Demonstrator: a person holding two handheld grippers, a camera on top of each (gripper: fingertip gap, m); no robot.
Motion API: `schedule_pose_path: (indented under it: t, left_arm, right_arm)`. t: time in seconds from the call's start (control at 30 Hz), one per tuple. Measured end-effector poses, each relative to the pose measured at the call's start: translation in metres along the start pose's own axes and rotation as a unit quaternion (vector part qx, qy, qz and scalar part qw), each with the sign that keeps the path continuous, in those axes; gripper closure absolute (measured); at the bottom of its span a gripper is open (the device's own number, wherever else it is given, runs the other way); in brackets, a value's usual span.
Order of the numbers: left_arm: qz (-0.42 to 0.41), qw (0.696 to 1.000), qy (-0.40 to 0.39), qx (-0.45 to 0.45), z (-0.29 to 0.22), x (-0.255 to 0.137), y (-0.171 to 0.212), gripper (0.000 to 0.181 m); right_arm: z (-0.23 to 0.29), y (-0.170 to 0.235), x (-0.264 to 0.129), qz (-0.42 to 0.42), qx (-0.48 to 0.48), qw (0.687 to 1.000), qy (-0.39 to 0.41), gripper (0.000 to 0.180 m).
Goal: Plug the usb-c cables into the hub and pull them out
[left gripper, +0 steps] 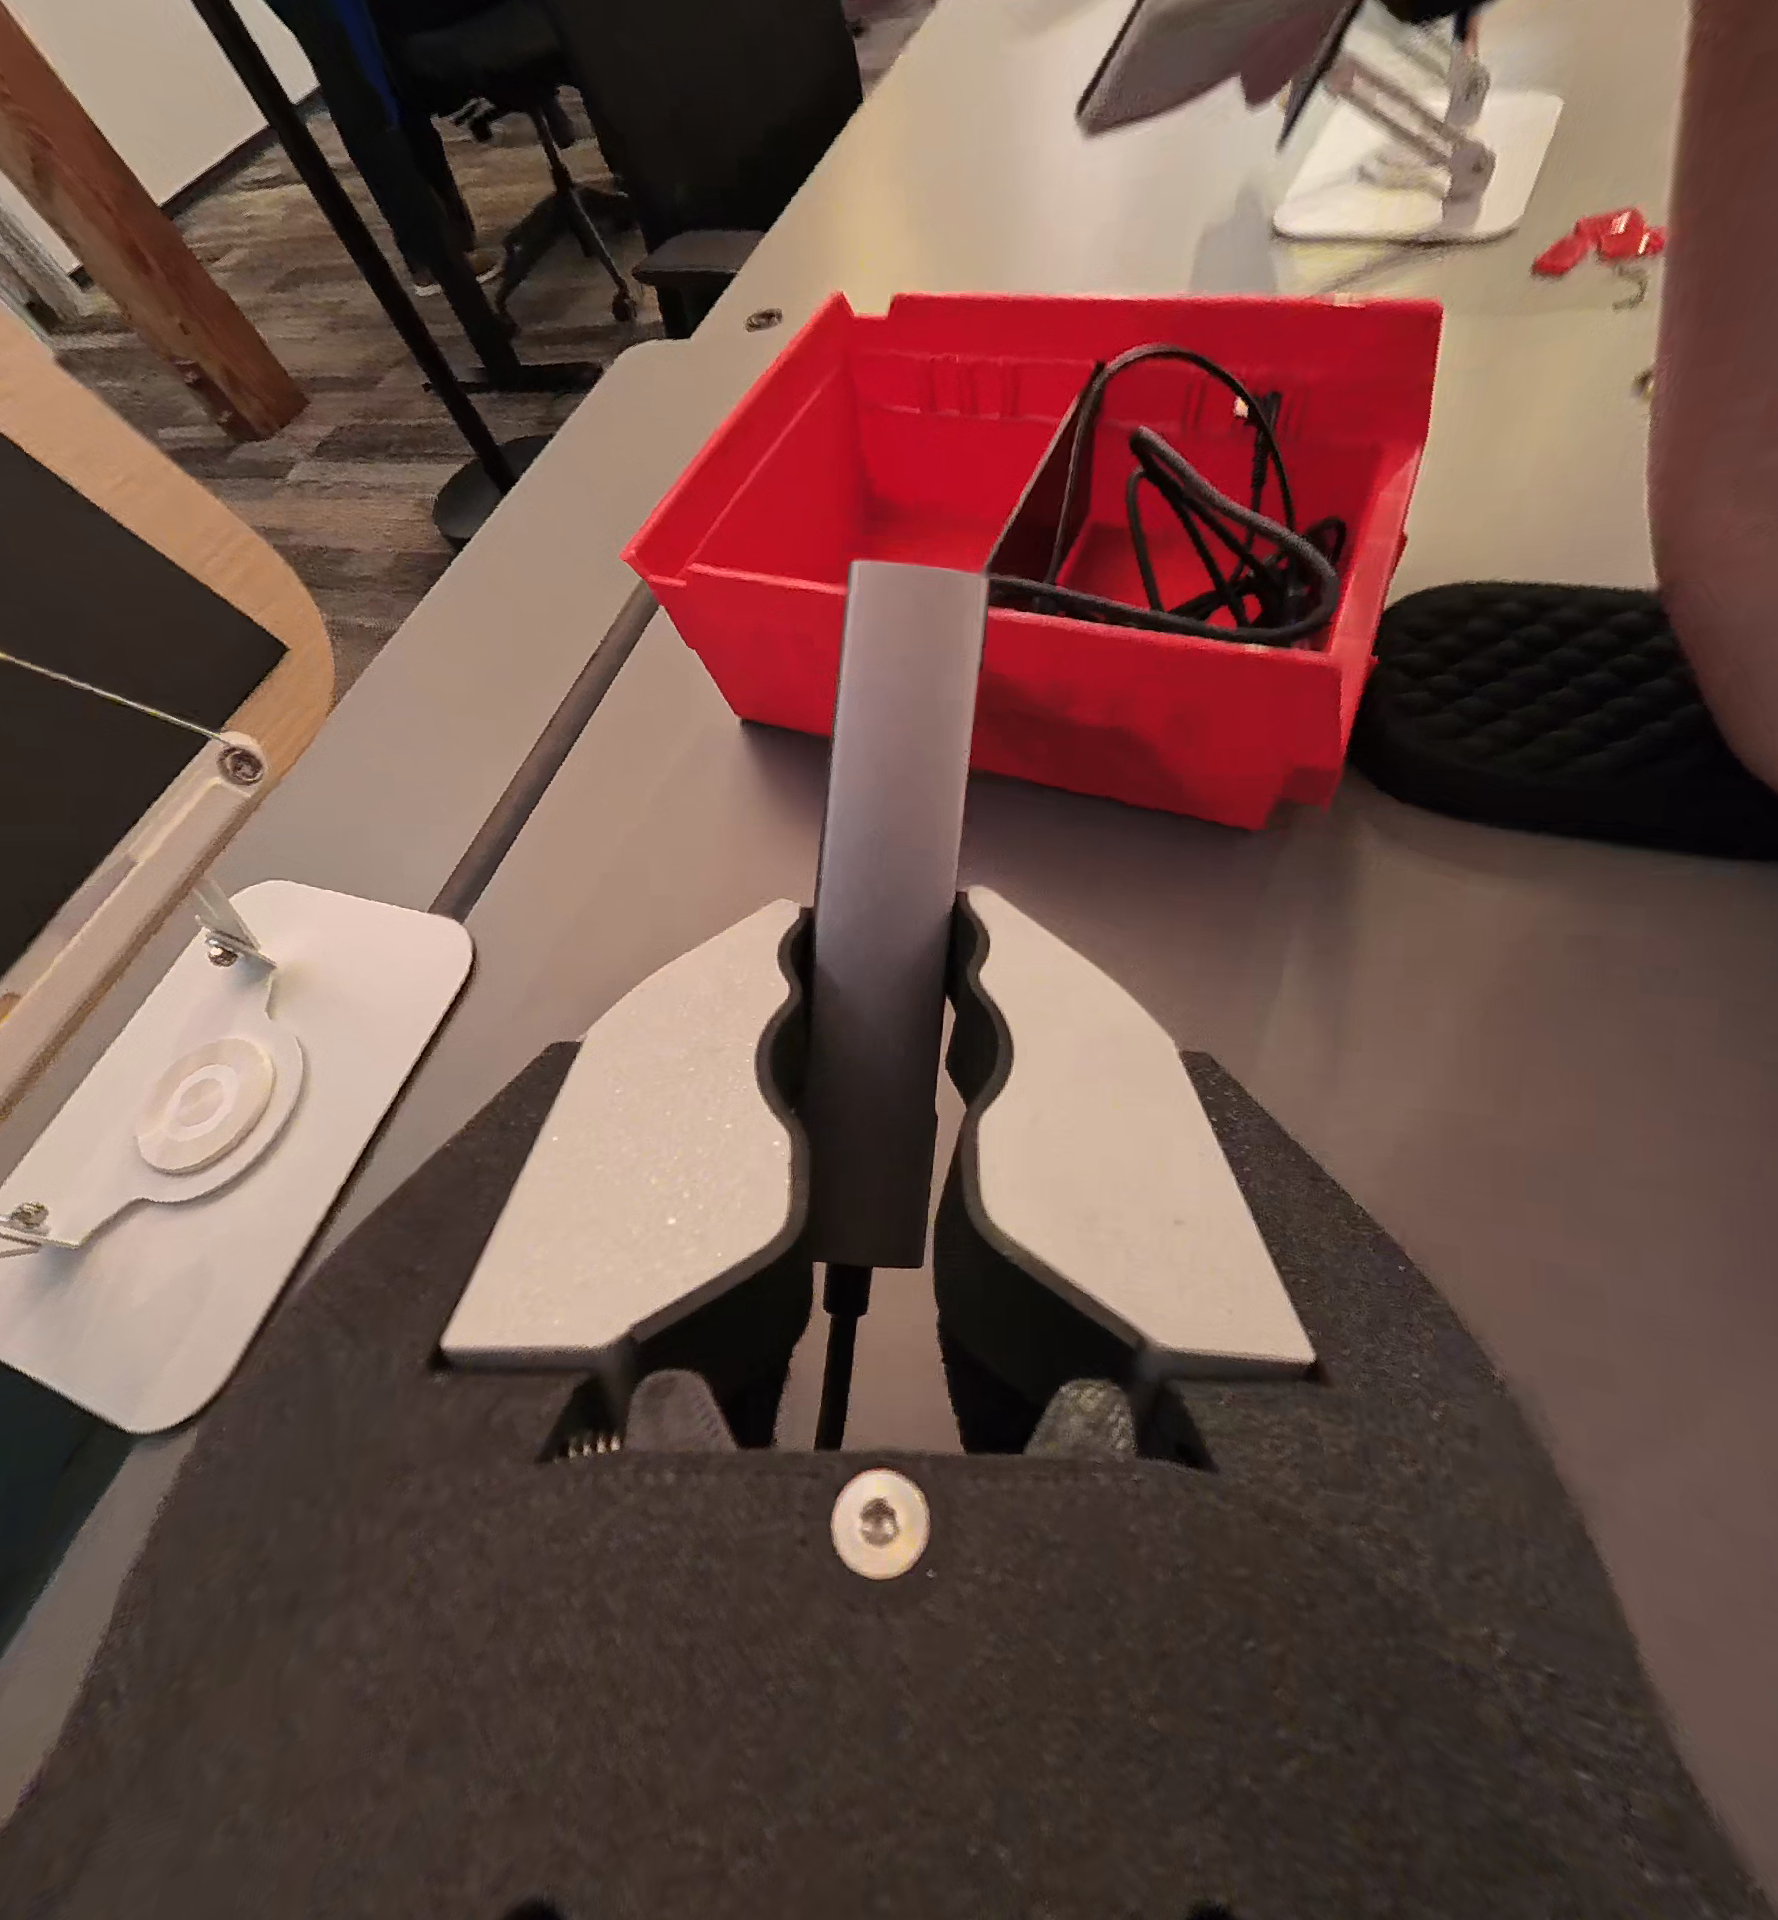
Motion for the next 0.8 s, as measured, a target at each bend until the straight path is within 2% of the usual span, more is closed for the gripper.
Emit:
schedule_pose_path:
  t: [0.03, 0.07, 0.13, 0.2, 0.33, 0.5, 0.67, 0.73, 0.8]
  left_arm:
    - [0.009, 1.000, 0.002, 0.010, -0.002, 0.001, 0.002, 0.158]
    - [0.018, 1.000, 0.005, 0.014, -0.004, 0.003, 0.003, 0.158]
    - [0.034, 0.999, 0.004, 0.019, -0.005, 0.005, 0.007, 0.158]
    - [0.039, 0.999, 0.008, 0.036, -0.008, 0.007, 0.009, 0.158]
    - [0.040, 0.995, 0.022, 0.089, -0.018, 0.008, 0.008, 0.158]
    - [0.036, 0.990, 0.021, 0.132, -0.024, 0.007, 0.007, 0.158]
    - [0.026, 0.991, 0.011, 0.131, -0.022, 0.007, 0.005, 0.158]
    - [0.003, 0.991, -0.008, 0.130, -0.019, 0.004, -0.001, 0.156]
    - [-0.019, 0.992, -0.033, 0.123, -0.013, -0.004, -0.007, 0.139]
  right_arm:
    - [0.020, -0.025, 0.012, -0.063, -0.038, 0.996, -0.042, 0.139]
    - [0.038, -0.041, 0.025, -0.090, -0.078, 0.990, -0.074, 0.139]
    - [0.063, -0.049, 0.052, -0.055, -0.143, 0.984, -0.095, 0.134]
    - [0.077, -0.045, 0.073, -0.009, -0.168, 0.980, -0.109, 0.135]
    - [0.082, -0.036, 0.091, -0.009, -0.136, 0.980, -0.146, 0.146]
    - [0.089, -0.033, 0.090, -0.019, -0.111, 0.975, -0.192, 0.154]
    - [0.085, -0.038, 0.090, 0.000, -0.106, 0.978, -0.182, 0.154]
    - [0.078, -0.041, 0.086, -0.001, -0.119, 0.981, -0.150, 0.154]
    - [0.064, -0.041, 0.077, 0.000, -0.120, 0.987, -0.109, 0.154]
Point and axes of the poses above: each gripper's, where its closed fingertips meet, x out along the fingers, y out of its underside, z = x × y across the jaws, the point moved 4 cm from there along -x, back along the fingers, and after that the axes turned 1 degree about -z, right-handed, at the moved point
